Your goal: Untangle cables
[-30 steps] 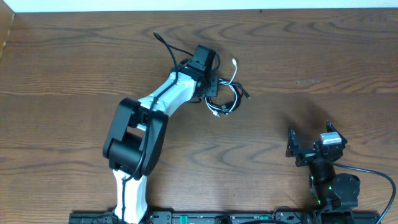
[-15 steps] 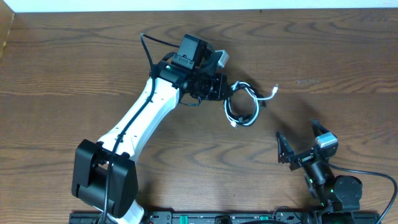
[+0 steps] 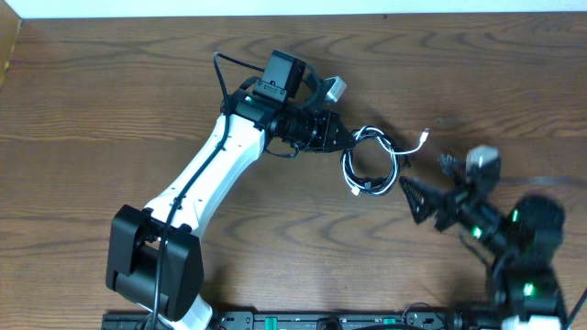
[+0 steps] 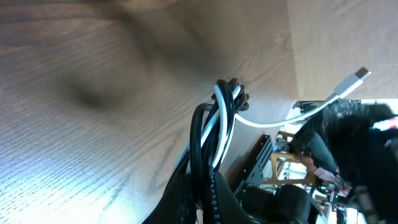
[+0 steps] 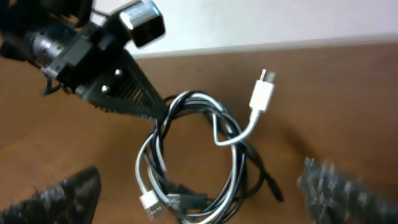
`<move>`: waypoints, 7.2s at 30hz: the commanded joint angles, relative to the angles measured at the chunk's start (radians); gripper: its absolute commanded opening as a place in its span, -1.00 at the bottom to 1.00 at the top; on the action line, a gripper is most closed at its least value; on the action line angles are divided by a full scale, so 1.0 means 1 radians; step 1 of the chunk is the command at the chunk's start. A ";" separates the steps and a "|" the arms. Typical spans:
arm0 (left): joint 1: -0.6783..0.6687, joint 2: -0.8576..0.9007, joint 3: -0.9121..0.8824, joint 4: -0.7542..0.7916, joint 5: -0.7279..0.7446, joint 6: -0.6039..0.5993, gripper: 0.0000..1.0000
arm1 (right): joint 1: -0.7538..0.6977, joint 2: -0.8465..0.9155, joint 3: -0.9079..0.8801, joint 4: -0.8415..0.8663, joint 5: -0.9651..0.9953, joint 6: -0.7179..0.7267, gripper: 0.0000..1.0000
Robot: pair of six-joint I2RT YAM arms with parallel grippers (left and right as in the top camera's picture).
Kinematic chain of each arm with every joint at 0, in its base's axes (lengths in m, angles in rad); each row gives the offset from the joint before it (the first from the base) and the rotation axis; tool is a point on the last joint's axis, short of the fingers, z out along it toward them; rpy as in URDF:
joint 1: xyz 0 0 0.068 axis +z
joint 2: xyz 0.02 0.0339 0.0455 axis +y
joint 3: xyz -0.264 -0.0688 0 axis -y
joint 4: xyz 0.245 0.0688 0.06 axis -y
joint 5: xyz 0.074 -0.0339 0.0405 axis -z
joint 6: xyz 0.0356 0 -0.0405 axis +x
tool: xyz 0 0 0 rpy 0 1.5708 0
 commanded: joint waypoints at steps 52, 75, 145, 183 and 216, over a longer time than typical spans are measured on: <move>0.006 0.002 0.005 -0.097 -0.270 -0.005 -0.81 | 0.154 0.683 0.212 -0.208 0.330 0.329 -0.98; -0.154 0.084 0.002 0.089 -0.346 -0.095 -0.01 | 0.164 0.683 0.212 -0.241 0.333 0.389 -0.98; -0.222 0.187 -0.016 0.188 -0.657 -0.415 -0.37 | 0.164 0.777 0.169 -0.190 0.399 0.322 -0.98; -0.231 0.292 -0.018 0.204 -0.421 -0.221 -0.55 | 0.164 0.777 0.169 -0.212 0.410 0.322 -0.94; -0.154 0.129 -0.023 0.226 -0.338 -0.093 -0.86 | 0.164 0.898 0.164 -0.191 0.583 0.337 -0.88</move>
